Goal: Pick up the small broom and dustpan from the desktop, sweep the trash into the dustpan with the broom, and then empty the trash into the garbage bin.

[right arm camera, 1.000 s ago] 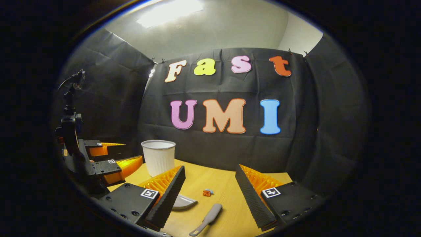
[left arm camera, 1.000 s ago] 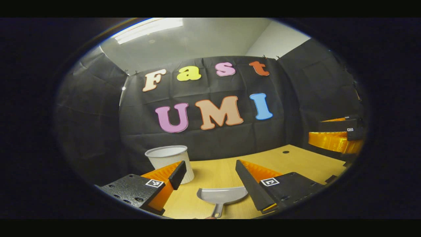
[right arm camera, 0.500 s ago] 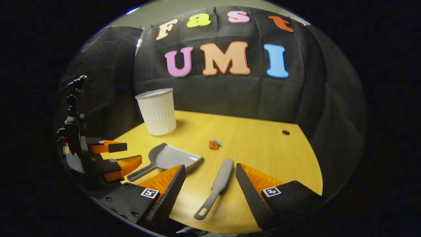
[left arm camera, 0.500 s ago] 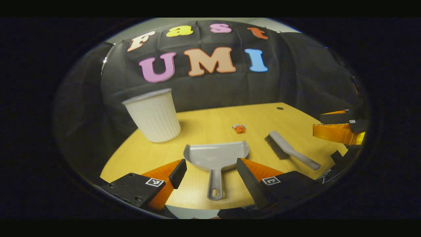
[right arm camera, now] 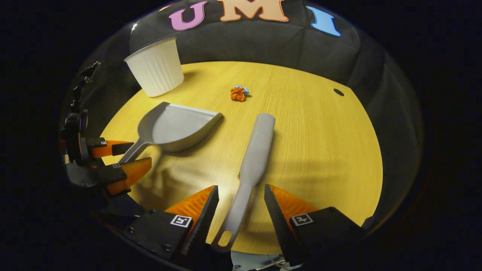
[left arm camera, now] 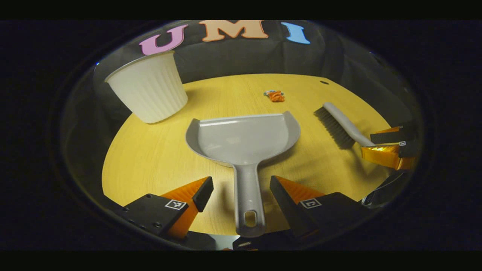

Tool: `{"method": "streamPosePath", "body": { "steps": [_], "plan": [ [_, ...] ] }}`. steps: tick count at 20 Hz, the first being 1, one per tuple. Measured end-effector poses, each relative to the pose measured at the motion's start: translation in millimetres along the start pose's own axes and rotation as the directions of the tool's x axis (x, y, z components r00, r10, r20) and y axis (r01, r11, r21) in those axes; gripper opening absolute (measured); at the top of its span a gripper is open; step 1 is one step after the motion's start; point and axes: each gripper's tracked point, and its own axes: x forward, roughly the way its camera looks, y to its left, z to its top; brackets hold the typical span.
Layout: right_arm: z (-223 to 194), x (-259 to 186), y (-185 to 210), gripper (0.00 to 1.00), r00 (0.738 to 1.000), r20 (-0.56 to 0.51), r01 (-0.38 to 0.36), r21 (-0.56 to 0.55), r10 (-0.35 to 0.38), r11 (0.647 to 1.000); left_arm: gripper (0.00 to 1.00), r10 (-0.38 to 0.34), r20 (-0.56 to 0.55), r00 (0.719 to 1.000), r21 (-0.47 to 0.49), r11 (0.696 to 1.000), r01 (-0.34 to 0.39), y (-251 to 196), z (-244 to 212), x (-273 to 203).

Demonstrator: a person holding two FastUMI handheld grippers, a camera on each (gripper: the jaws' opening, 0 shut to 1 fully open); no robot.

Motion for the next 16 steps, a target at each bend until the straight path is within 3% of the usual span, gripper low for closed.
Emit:
{"method": "streamPosePath", "body": {
  "steps": [2, 3, 5, 7, 8, 11, 16],
  "plan": [
    [-0.9, 6.8, -2.8, 0.65, 0.999, -0.041, 0.012, -0.011, -0.013, 1.000, 0.90, -0.014, -0.039, 0.999, 0.011, 1.000, 0.015, -1.1, -4.4, 6.2],
    [2.3, 9.6, -4.6, 0.53, 0.999, -0.045, 0.025, -0.017, -0.026, 1.000, 0.87, -0.019, -0.043, 0.999, 0.020, 1.000, 0.020, -1.3, -4.3, 9.5],
    [3.3, 7.0, -11.4, 0.41, 0.998, -0.040, 0.055, -0.022, -0.056, 0.998, 0.77, -0.016, -0.051, 0.999, 0.041, 0.999, 0.018, 1.8, -3.2, 14.8],
    [6.2, 11.8, -12.8, 0.26, 0.998, -0.041, 0.048, -0.025, -0.049, 0.999, 0.48, 0.001, -0.059, 0.998, 0.067, 0.998, 0.003, 8.8, -2.6, 19.0],
    [8.2, 13.5, -13.4, 0.28, 0.998, -0.041, 0.045, -0.030, -0.046, 0.999, 0.33, 0.002, -0.070, 0.998, 0.078, 0.997, 0.004, 10.7, -3.5, 20.1],
    [22.8, 15.7, -18.3, 0.17, 0.999, 0.011, 0.034, -0.016, -0.034, 0.999, 0.30, -0.013, -0.056, 0.998, 0.076, 0.997, 0.017, 11.9, 4.2, 20.5],
    [69.4, 19.7, -44.3, 0.16, 0.995, 0.072, 0.065, 0.032, -0.067, 0.997, 0.27, -0.096, -0.019, 0.995, 0.178, 0.979, 0.098, 11.5, 28.5, 32.4]
  ]
}}
